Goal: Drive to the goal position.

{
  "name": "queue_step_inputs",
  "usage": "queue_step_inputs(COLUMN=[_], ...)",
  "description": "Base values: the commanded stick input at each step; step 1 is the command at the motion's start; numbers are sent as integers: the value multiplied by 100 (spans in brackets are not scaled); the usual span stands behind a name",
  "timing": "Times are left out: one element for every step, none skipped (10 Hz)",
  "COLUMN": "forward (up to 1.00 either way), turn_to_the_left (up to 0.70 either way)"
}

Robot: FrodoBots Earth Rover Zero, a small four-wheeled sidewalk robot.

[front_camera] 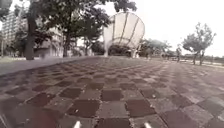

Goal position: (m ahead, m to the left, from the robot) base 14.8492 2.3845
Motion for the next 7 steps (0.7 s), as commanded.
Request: queue_step_inputs(forward=[85,85,85,85,85,85,85], turn_to_the_left=[8,11,11,11,11,11,11])
